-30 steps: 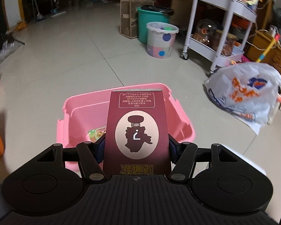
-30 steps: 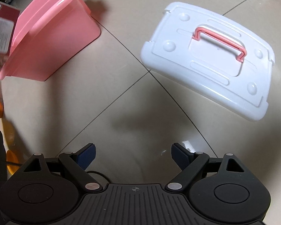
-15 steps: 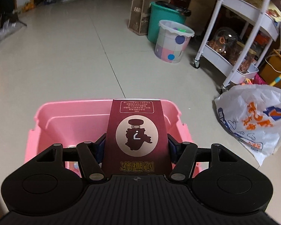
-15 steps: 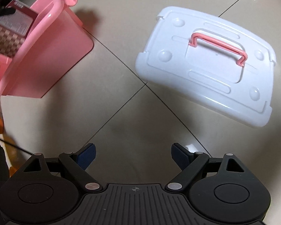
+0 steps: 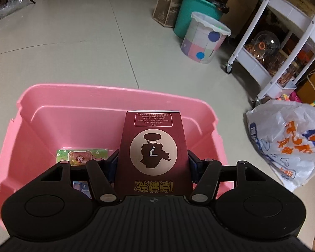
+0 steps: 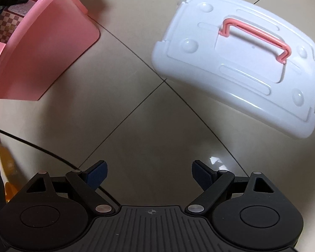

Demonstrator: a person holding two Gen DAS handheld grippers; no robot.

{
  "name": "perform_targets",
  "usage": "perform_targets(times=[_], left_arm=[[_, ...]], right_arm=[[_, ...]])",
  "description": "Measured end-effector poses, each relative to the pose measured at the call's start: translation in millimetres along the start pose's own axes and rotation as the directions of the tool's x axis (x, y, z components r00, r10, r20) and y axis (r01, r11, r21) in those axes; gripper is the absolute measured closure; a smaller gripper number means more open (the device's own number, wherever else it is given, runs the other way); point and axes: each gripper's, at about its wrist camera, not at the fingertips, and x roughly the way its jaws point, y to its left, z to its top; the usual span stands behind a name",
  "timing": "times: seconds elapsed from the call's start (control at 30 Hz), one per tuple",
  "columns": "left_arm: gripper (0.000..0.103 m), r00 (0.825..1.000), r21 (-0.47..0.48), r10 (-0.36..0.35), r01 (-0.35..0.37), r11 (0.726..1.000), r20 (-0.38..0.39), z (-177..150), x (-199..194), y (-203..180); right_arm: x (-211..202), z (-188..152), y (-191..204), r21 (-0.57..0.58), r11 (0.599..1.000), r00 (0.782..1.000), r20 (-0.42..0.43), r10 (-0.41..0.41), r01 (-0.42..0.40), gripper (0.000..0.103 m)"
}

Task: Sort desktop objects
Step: 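Lower the maroon box beside the other boxes and open the left tool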

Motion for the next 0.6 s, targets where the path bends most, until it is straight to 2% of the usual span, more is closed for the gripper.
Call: perform_targets(times=[0.17, 0.3, 0.37, 0.43, 0.47, 0.6], left_arm=[[0.040, 0.998, 0.094, 0.059, -0.060, 0.994, 0.007, -3.3, 2.5, -6.7], [0.039, 0.998, 0.063, 0.058, -0.058, 0.996, -0.007, -6.0, 4.0, -1.2], [0.038, 0.997, 0.094, 0.075, -0.073, 0.993, -0.012, -5.5, 4.9, -6.4], [0.034, 0.996, 0.129, 0.092, -0.089, 0.988, -0.017, -5.3, 5.5, -13.6], [0.026, 0.995, 0.133, 0.096, -0.093, 0.987, -0.016, -5.6, 4.8, -15.9], [0.018, 0.991, 0.110, 0.135, -0.137, 0.985, 0.026, -5.4, -3.7, -19.5]], right_arm=[[3.7, -0.3, 1.0, 0.000, 1.000, 1.000, -0.005, -0.001, 0.001, 0.018], [7.2, -1.1, 1.7, 0.003, 1.000, 1.000, -0.008, -0.003, 0.003, 0.018], [9.2, -1.5, 2.3, 0.005, 1.000, 1.000, -0.009, -0.004, 0.004, 0.018], [12.7, -1.9, 3.4, 0.009, 1.000, 1.000, -0.010, -0.005, 0.005, 0.018], [15.3, -2.2, 4.0, 0.012, 1.000, 1.000, -0.008, -0.006, 0.006, 0.018], [16.0, -2.4, 1.9, 0.019, 1.000, 1.000, -0.003, -0.007, 0.007, 0.018]])
